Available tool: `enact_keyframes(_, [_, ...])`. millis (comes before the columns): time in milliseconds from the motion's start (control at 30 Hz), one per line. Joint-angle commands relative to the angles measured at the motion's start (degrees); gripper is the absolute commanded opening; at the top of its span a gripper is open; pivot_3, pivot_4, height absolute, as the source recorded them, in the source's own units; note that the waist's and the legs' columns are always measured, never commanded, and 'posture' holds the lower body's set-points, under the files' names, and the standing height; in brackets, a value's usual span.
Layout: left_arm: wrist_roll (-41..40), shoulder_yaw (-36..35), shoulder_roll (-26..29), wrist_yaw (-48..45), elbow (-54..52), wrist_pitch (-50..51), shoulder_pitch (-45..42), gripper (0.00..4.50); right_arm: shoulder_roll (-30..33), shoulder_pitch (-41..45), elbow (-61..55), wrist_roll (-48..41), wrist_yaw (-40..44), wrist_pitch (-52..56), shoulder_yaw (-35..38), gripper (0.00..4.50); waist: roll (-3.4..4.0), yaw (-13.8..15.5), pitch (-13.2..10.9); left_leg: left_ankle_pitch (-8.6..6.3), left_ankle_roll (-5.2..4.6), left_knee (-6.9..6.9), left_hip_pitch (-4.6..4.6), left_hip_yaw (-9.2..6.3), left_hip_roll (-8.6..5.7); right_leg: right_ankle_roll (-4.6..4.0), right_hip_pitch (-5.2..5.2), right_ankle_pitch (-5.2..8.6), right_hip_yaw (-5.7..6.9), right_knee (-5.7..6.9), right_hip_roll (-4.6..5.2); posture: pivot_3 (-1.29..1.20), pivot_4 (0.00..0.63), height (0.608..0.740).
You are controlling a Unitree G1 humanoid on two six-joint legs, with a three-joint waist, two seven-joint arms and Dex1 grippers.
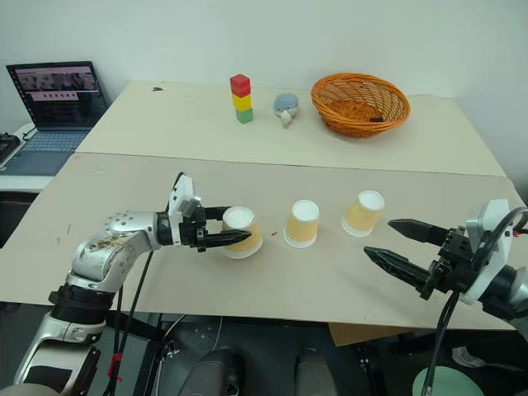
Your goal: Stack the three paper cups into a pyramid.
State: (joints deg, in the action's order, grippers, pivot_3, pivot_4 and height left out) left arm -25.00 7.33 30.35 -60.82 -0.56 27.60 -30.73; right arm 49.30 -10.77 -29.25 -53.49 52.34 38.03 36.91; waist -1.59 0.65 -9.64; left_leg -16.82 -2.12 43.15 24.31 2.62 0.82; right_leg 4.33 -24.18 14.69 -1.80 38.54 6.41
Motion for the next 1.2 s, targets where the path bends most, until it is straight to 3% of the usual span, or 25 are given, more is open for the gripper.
enact_keyframes(33, [1.30, 0.28, -1.97, 0.36, 1.98, -2.64, -2.41, 2.97, 0.51, -0.25, -1.36, -0.66, 0.05, -0.75, 2.98, 4.50, 0.00, 0.03, 0.00, 0.00, 0.00, -0.01, 0.01, 0.00, 0.00, 0.00, -0.01, 0.00, 0.00, -0.01, 0.00, 0.00, 0.150, 0.681])
enact_keyframes(1100, [10.74, 2.68, -14.31, 1.50, 20.57, -17.42, -9.61, 2.97, -0.39, -4.29, -4.42, -2.86, -2.62, -0.55, 6.62, 4.50, -0.01, -0.03, 0.00, -0.01, -0.02, 0.00, 0.07, 0.00, 0.00, 0.01, -0.04, -0.01, 0.00, -0.03, 0.01, 0.00, 0.150, 0.681])
enact_keyframes(1200, [11.22, 2.19, -14.22, 2.24, 21.52, -17.67, -10.06, 3.72, -0.46, -4.52, -4.53, -3.00, -2.77, -0.56, 6.87, 4.50, -0.01, 0.00, 0.00, -0.01, -0.02, 0.00, 0.06, 0.00, 0.00, 0.01, -0.04, -0.01, 0.00, -0.03, 0.00, 0.00, 0.150, 0.681])
